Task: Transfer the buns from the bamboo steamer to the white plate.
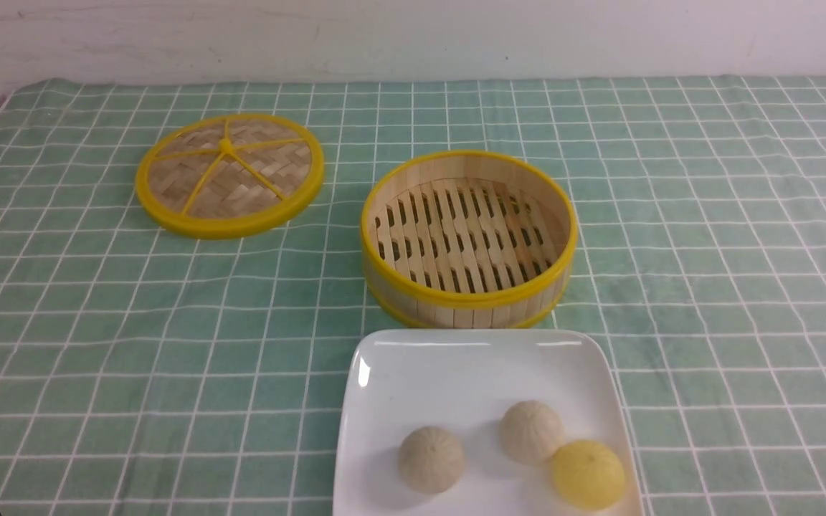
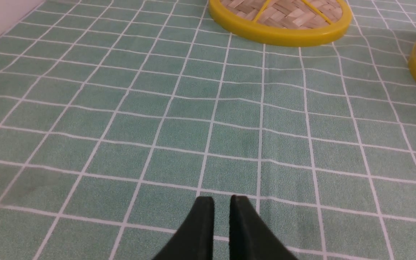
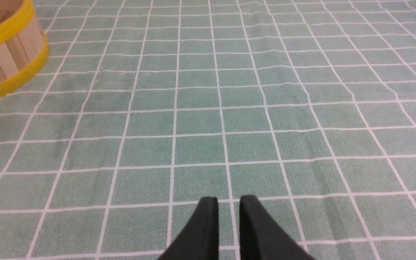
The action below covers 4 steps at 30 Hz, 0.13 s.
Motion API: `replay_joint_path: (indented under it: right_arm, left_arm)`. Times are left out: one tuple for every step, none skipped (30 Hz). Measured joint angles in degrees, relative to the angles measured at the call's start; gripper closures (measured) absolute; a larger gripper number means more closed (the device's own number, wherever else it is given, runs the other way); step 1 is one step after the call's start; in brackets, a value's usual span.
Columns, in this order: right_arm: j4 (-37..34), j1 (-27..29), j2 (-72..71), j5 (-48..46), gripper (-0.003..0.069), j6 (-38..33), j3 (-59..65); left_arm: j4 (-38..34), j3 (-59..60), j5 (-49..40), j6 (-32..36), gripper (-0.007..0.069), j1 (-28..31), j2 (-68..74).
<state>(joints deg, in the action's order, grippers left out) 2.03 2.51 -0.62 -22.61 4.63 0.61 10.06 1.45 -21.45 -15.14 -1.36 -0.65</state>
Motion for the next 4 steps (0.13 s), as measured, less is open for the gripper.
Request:
replay_joint_path:
  right_arm:
    - [0.0,0.0,0.0,0.0,0.0541,0.0,0.0]
    - [0.0,0.0,0.0,0.0,0.054,0.0,0.0]
    - [0.0,0.0,0.0,0.0,0.0538,0.0,0.0]
    - [0.0,0.0,0.0,0.0,0.0538,0.0,0.0]
  left_arm:
    - [0.0,0.0,0.0,0.0,0.0528,0.0,0.0]
    - [0.0,0.0,0.0,0.0,0.0528,0.0,0.0]
    - [0.0,0.0,0.0,0.0,0.0528,0.0,0.0]
    - [0.0,0.0,0.0,0.0,0.0528,0.0,0.0]
